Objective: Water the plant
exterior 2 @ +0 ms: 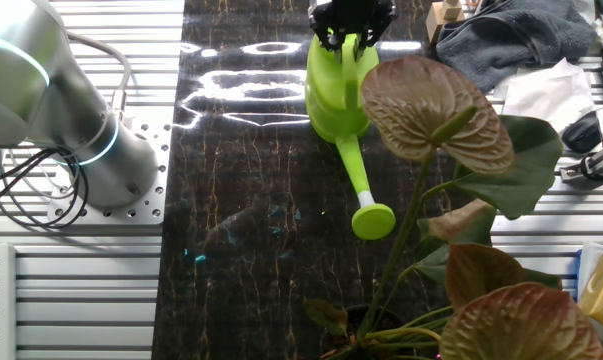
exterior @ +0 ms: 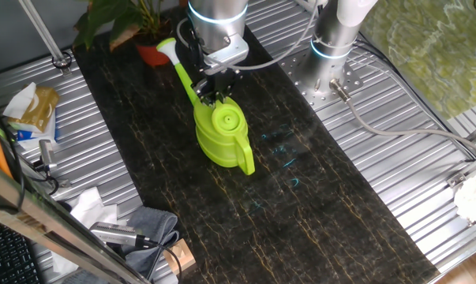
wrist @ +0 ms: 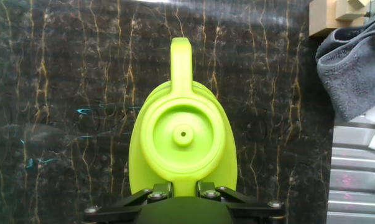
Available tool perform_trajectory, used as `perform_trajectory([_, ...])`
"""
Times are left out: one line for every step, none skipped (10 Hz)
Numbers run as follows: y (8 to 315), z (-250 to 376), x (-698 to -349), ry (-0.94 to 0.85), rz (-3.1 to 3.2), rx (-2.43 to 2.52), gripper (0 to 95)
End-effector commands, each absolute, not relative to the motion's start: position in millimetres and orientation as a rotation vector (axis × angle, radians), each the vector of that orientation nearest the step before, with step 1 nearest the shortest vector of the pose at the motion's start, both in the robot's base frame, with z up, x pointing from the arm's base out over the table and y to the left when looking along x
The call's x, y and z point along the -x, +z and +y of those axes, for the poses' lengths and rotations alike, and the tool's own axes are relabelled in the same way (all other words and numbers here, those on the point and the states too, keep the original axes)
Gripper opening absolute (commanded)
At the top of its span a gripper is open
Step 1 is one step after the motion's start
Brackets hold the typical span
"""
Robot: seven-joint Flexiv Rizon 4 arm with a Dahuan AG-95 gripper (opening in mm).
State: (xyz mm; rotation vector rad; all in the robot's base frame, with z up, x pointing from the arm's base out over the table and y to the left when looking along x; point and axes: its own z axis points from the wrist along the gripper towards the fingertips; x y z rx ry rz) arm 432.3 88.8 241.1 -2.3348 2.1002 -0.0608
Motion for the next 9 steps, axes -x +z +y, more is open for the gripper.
perform_trajectory([243.8, 88.7, -431.5, -0.059, 2.095, 2.336, 0.0])
perform_trajectory([244.3, 88.9, -431.3, -0.067, 2.096, 2.342, 0.0])
perform_trajectory([244.3, 88.9, -431.4, -0.072, 2.107, 2.336, 0.0])
perform_trajectory([244.3, 88.9, -431.4, -0.075, 2.111, 2.332, 0.0])
perform_trajectory([244.3, 88.9, -431.4, -0.072, 2.158, 2.295, 0.0])
perform_trajectory([244.3, 88.9, -431.4, -0.075, 2.197, 2.269, 0.0])
perform_trajectory([244.3, 88.9, -431.4, -0.073, 2.198, 2.266, 0.0])
perform_trajectory([244.3, 88.9, -431.4, -0.082, 2.2, 2.27, 0.0])
perform_trajectory([244.3, 88.9, -431.4, -0.088, 2.212, 2.264, 0.0])
